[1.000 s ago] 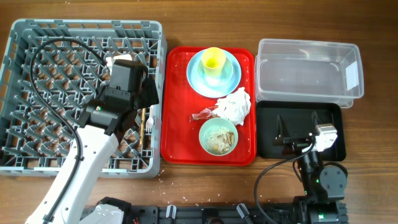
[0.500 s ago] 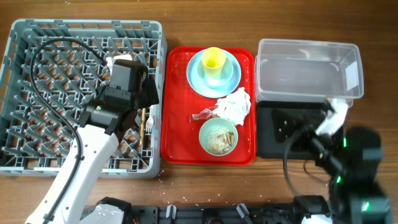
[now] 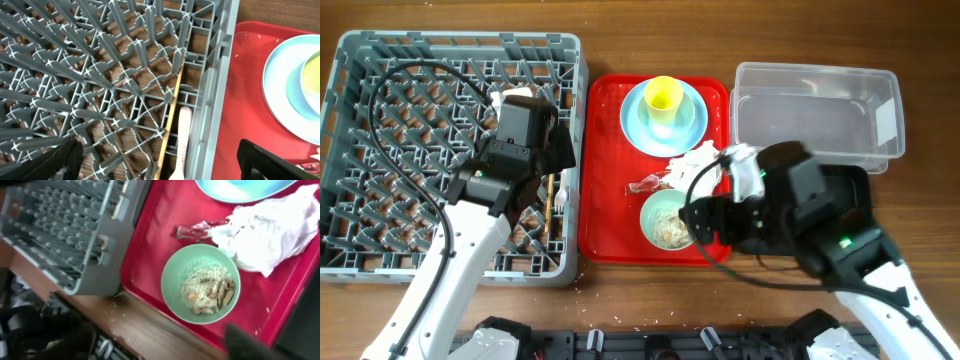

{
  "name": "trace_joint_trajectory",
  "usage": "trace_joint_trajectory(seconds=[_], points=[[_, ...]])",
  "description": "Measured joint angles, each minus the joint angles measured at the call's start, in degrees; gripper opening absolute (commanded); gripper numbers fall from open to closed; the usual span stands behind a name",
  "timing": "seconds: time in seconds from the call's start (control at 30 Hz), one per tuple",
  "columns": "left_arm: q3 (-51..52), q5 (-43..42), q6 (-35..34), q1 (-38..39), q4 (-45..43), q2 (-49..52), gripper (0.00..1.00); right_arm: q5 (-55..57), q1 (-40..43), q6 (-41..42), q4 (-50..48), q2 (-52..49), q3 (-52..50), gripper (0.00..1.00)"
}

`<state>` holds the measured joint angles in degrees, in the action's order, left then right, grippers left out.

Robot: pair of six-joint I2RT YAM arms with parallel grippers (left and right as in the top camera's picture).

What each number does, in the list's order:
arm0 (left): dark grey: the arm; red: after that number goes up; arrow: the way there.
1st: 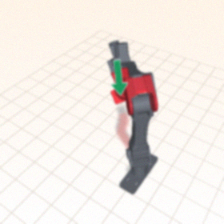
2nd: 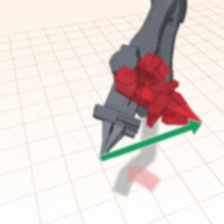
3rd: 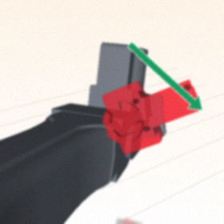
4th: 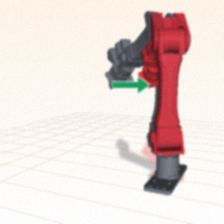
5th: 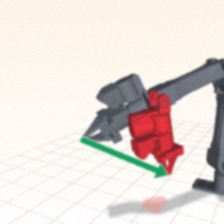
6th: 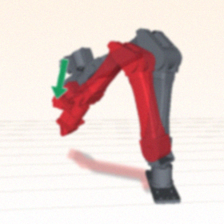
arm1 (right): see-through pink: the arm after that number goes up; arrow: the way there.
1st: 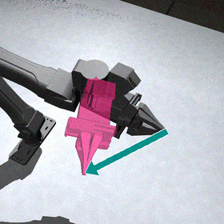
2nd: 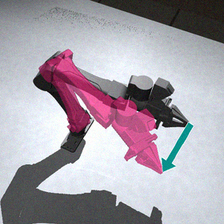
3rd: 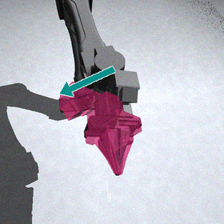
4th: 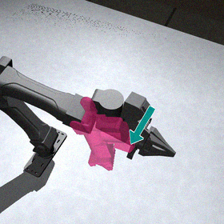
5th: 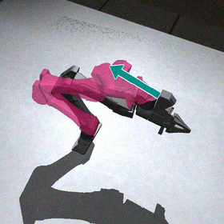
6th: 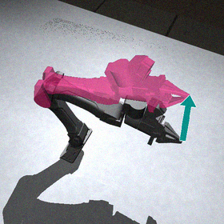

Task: Sort waste into correct bins and load items into the dishwasher rack
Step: 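Reach the right gripper to the green bowl and grip its rim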

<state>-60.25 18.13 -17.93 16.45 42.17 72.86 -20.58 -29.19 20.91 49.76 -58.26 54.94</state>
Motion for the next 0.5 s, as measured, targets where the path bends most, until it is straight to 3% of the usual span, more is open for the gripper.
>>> trace_joint_trajectory(seconds=[0.13,0.23,0.3,0.4,0.5], points=[[0.0,0.0,0.0,0.0,0.0,0.0,1.00,12.4,-13.1,5.2,-2.4,-3.9,-3.8,0.42],[0.0,0.0,0.0,0.0,0.0,0.0,1.00,18.3,-21.3,5.5,-8.3,-10.2,-4.0,0.54],[0.0,0.0,0.0,0.0,0.0,0.0,1.00,19.7,-23.8,5.9,-13.2,-15.0,-4.1,0.57],[0.0,0.0,0.0,0.0,0.0,0.0,1.00,19.6,-24.0,5.6,-17.3,-20.0,-4.2,0.29],[0.0,0.0,0.0,0.0,0.0,0.0,1.00,20.7,-24.0,5.1,-20.1,-23.2,-4.2,0.29]])
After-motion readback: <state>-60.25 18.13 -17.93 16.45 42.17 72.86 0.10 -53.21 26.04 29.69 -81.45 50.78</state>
